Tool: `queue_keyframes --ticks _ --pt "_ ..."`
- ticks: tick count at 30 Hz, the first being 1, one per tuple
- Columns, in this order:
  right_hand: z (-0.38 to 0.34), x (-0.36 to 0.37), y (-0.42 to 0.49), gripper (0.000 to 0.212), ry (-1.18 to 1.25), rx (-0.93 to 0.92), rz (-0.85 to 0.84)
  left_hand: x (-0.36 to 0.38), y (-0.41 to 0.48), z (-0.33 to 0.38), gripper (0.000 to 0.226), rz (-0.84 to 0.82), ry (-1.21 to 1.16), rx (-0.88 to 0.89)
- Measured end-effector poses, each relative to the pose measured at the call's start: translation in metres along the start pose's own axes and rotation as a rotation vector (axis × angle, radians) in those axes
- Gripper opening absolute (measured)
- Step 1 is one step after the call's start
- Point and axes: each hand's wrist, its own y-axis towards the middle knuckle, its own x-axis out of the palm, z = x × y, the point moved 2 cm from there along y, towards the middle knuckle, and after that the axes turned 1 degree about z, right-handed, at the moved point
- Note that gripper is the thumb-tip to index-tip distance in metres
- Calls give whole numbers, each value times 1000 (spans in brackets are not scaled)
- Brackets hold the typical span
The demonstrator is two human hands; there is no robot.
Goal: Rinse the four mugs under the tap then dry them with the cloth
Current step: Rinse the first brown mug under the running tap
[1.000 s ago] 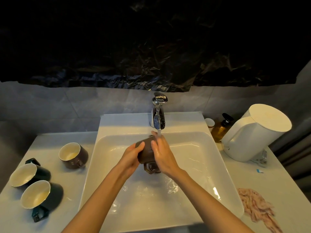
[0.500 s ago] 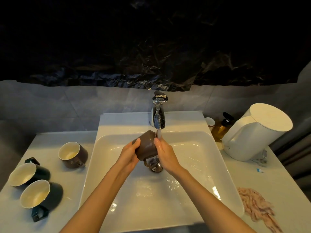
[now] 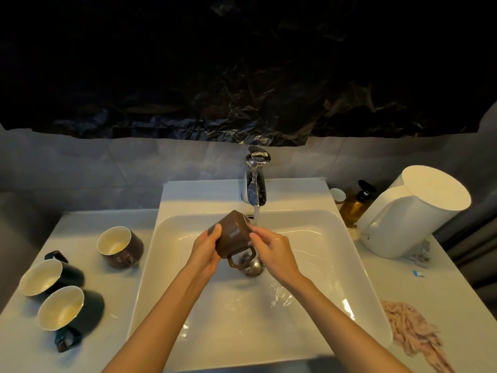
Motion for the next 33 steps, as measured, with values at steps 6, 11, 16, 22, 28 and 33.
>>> queue_keyframes --ticks 6,11,16,22,28,33 --pt "-6 8 -1 46 76 2 -148 5 -2 3 31 -61 67 -9" --pt "-14 23 20 46 -119 -45 -32 11 -3 4 35 -115 124 14" --pt "-19 26 45 20 189 238 65 10 -5 2 32 -127 119 7" --pt "-17 30 49 37 312 426 153 12 -5 -3 31 -49 11 -45" --pt "-19 34 31 42 190 274 209 17 -5 -4 28 -60 -27 -29" --pt "-22 19 47 37 167 264 30 20 -4 0 27 -99 84 14"
